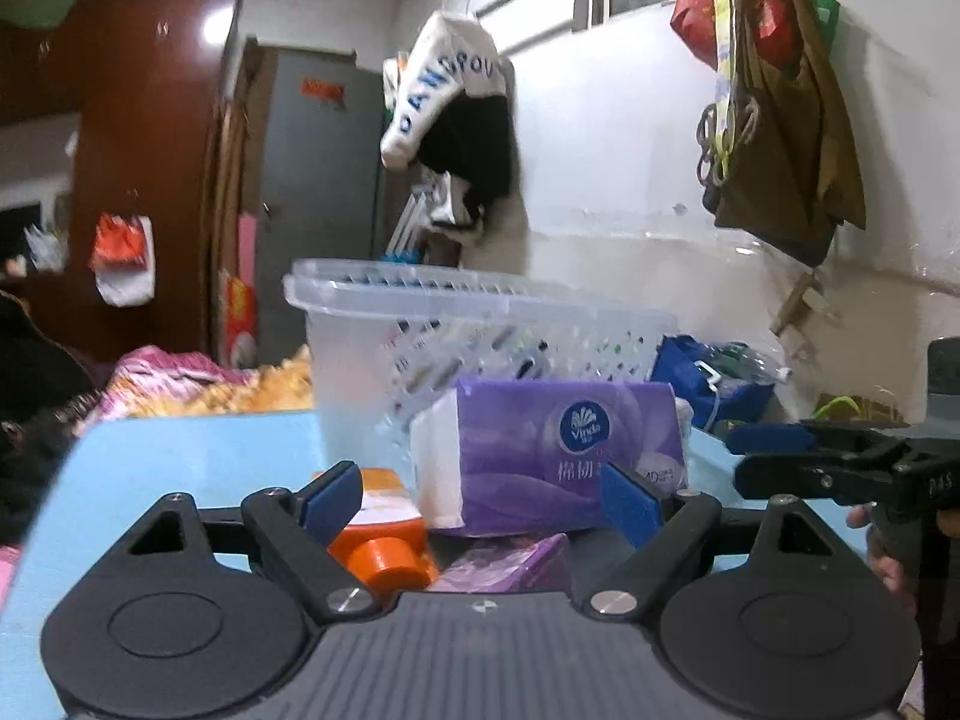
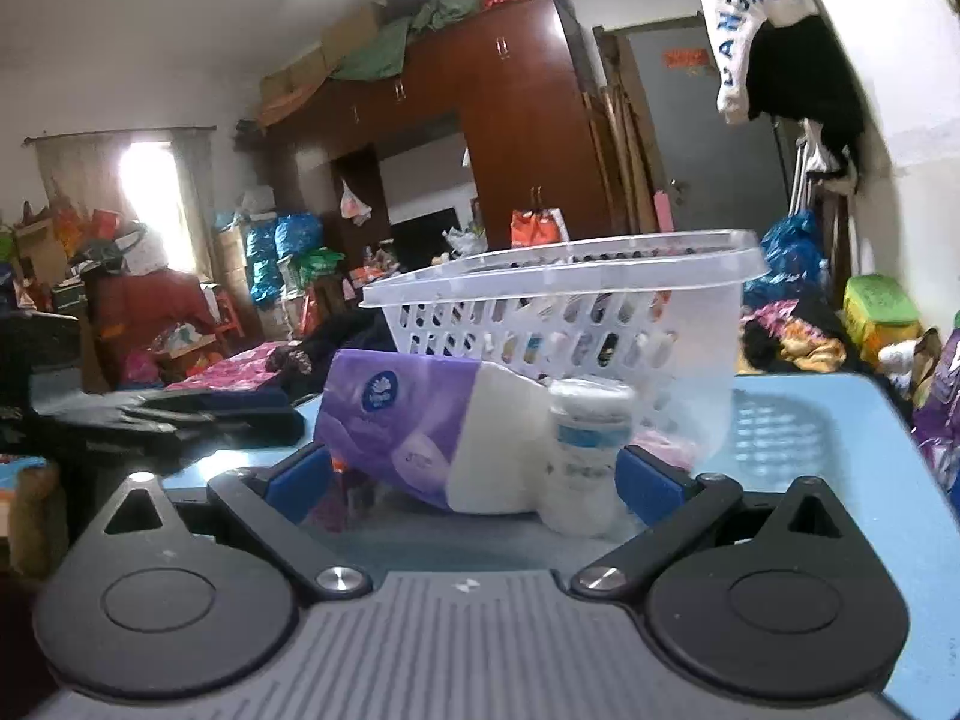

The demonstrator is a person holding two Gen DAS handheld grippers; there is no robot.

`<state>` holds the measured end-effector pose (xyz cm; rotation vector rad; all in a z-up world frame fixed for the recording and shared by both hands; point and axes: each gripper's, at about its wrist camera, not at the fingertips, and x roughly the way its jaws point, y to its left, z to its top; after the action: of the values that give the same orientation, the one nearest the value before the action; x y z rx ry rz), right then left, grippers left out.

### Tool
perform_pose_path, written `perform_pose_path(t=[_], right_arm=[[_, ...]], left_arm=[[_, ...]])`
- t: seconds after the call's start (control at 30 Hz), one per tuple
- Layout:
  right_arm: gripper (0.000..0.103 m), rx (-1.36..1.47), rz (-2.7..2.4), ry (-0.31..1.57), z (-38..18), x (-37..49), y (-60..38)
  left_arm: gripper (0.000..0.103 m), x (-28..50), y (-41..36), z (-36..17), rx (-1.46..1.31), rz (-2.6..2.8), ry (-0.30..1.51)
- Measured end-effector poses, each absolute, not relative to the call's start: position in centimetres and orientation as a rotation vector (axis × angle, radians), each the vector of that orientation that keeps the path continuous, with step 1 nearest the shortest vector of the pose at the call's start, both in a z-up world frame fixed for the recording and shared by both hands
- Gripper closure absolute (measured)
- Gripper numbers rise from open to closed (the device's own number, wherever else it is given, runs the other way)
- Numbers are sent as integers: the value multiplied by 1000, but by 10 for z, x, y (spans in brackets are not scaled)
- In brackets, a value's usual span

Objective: Organize objects
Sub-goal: 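Grasp the purple Vinda tissue pack with the right tool, then carry the tissue pack over the basket and release it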

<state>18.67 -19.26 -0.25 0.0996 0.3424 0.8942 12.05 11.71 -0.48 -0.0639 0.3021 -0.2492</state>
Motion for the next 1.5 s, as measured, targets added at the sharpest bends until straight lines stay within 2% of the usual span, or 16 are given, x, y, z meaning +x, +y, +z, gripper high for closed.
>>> perform_pose_path(t=[0.17,0.27,0.3,0.33,0.37,0.4,0.43,0.67,1.0,1.5], right_arm=[[11,97,910,374,-4,198,-176],[25,92,933,406,-13,197,-169],[33,91,941,418,-15,198,-167],[36,94,940,425,-17,199,-167],[36,93,939,425,-18,199,-167],[37,88,940,423,-19,198,-167],[39,77,930,416,-19,196,-167],[42,27,917,349,-20,179,-168],[43,-59,896,173,-9,141,-167],[44,-55,893,99,16,142,-177]], left_arm=[[14,131,120,-7,-89,-290,332],[15,138,121,-8,-114,-306,350],[17,141,122,-9,-122,-313,359],[19,142,122,-9,-131,-323,367],[27,144,122,-10,-142,-339,380],[42,145,122,-11,-152,-355,387],[44,144,121,-12,-155,-352,388],[47,127,103,-11,-70,-295,327],[48,84,87,2,-6,-271,134],[49,72,71,19,29,-277,60]])
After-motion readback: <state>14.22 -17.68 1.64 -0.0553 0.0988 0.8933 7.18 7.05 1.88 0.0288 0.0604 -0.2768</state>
